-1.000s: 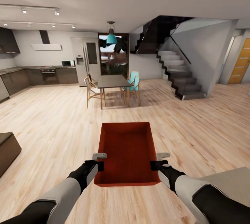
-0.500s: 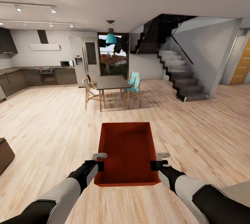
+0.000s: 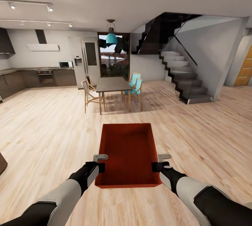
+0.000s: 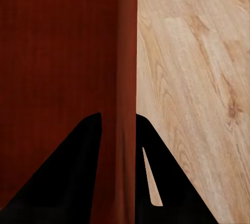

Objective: Move the two storage containers from the living room to the garage. In the garage, place one container on the floor and stack the other container on top of it (either order is fine).

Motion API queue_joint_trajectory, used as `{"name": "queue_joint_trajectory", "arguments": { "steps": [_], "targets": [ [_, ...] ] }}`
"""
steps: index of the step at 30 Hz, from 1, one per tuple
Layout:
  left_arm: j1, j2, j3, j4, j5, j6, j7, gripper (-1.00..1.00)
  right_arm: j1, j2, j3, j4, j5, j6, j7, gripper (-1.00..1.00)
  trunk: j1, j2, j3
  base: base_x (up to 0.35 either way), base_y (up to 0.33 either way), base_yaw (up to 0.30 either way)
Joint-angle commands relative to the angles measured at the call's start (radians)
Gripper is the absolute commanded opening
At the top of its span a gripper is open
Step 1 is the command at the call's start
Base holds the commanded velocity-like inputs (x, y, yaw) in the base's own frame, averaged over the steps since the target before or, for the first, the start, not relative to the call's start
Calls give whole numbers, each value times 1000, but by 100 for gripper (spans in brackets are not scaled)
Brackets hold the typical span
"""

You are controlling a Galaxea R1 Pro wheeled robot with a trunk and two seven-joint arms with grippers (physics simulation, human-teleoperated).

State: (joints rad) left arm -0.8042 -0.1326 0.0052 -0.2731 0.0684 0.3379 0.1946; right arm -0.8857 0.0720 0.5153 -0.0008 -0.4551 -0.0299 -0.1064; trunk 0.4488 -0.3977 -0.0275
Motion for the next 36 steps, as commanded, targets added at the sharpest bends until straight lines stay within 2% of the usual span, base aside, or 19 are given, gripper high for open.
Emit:
{"name": "queue_joint_trajectory", "arguments": {
  "steps": [1, 36],
  "targets": [
    [-1, 1, 6, -3, -24, 9, 17, -100, -1, -8, 0, 2, -14, -5, -6, -100, 1, -2, -2, 322, 0, 0],
    [-1, 1, 6, -3, -24, 9, 17, -100, -1, -8, 0, 2, -14, -5, -6, -100, 1, -2, -2, 322, 0, 0]
  ]
}}
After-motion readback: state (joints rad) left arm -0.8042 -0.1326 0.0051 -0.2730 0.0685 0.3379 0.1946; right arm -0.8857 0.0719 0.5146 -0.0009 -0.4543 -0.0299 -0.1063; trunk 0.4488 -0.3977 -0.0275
